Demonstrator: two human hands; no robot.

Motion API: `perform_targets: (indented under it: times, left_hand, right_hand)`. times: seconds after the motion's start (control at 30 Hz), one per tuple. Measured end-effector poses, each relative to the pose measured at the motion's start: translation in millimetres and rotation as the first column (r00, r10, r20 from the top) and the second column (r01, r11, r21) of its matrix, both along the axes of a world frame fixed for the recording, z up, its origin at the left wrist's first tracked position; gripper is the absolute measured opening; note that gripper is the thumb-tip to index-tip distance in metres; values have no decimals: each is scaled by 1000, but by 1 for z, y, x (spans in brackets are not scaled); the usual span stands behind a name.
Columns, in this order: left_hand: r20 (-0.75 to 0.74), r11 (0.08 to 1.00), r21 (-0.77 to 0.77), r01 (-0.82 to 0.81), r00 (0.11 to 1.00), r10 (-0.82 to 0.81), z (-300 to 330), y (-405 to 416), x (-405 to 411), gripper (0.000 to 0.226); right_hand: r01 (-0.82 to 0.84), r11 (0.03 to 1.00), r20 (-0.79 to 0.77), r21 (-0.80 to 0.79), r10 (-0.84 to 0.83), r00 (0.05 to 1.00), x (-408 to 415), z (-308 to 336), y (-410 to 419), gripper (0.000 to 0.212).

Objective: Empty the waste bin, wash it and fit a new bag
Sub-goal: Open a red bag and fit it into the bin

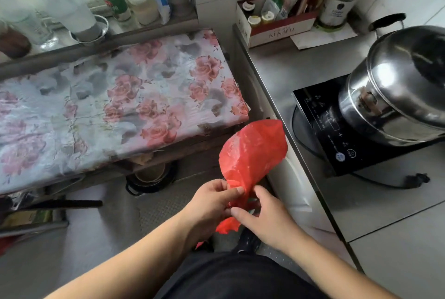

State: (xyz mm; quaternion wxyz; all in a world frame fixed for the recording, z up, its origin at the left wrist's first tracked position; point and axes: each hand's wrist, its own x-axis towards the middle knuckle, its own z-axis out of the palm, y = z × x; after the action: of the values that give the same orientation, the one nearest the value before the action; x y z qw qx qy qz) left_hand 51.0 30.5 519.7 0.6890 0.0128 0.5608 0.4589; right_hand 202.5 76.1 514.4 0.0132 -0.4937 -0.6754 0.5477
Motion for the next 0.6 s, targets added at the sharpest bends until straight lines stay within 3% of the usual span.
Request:
perform_targets:
  times: [0.2, 0.43, 0.6]
  left_hand:
    - [65, 999, -2, 40, 997, -40, -2, -4, -10, 12]
    - [63, 996, 73, 43, 997, -47, -1, -13, -45, 11]
    - [-87, 1000, -6, 5, 996, -6, -7, -17, -76, 9]
  right_hand:
    - [73, 997, -25, 12, -73, 997, -21, -3, -6, 28]
    - [264, 963, -134, -45, -268, 954, -24, -7, -6, 9]
    - [538, 806, -215, -248, -587, 780, -20, -9, 1, 12]
